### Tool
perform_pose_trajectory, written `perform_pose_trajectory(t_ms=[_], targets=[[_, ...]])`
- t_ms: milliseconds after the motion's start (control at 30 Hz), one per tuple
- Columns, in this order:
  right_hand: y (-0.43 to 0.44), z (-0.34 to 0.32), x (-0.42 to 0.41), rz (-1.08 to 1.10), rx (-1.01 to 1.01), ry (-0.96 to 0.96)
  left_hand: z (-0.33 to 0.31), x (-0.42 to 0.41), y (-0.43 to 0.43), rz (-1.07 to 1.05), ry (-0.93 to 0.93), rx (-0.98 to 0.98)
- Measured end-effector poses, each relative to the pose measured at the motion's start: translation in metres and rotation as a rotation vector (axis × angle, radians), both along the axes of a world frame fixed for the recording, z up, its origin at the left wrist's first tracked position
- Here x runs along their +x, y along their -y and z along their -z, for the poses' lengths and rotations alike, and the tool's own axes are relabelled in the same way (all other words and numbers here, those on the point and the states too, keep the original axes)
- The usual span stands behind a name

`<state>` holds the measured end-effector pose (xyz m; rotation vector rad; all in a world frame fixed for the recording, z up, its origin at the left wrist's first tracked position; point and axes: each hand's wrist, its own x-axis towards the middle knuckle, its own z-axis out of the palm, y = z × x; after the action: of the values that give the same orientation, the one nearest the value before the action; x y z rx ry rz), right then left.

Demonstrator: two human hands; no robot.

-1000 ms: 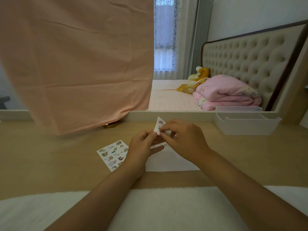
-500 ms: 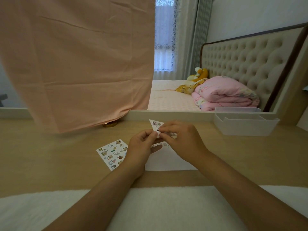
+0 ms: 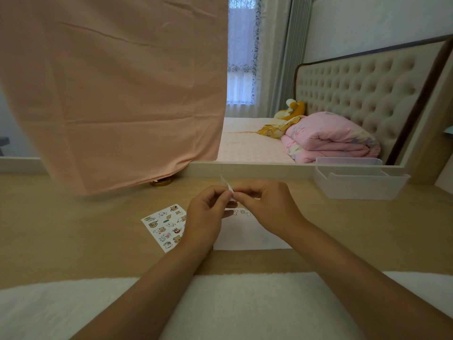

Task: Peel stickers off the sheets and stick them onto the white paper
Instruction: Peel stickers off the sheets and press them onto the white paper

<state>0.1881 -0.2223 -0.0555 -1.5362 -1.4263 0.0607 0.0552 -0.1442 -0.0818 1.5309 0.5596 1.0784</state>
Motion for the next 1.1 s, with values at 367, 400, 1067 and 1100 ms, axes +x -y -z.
perform_pose_trajectory(t_ms=[367,400,1067,1100], targets=[[0.0019,-0.0073,0.0046,-0.070,-0.109,-0.159,0.0012,-0.0035,-0.0038,-0.034,-0.063,0.209],[0.0021,-0.0077,0.0049,-0.073,-0.111,-0.163,0.0007,-0.0033,-0.0033,-0.033,-0.060,0.213],[0.0007,-0.0041,0.0008,0.045,-0.026,-0.038,-0.0010,-0.0029,0.0031,-0.117,-0.089,0.263],[0.0008,-0.0044,0.0009,0.044,-0.024,-0.063,-0.0010,-0.0023,0.0029,-0.109,-0.076,0.242]])
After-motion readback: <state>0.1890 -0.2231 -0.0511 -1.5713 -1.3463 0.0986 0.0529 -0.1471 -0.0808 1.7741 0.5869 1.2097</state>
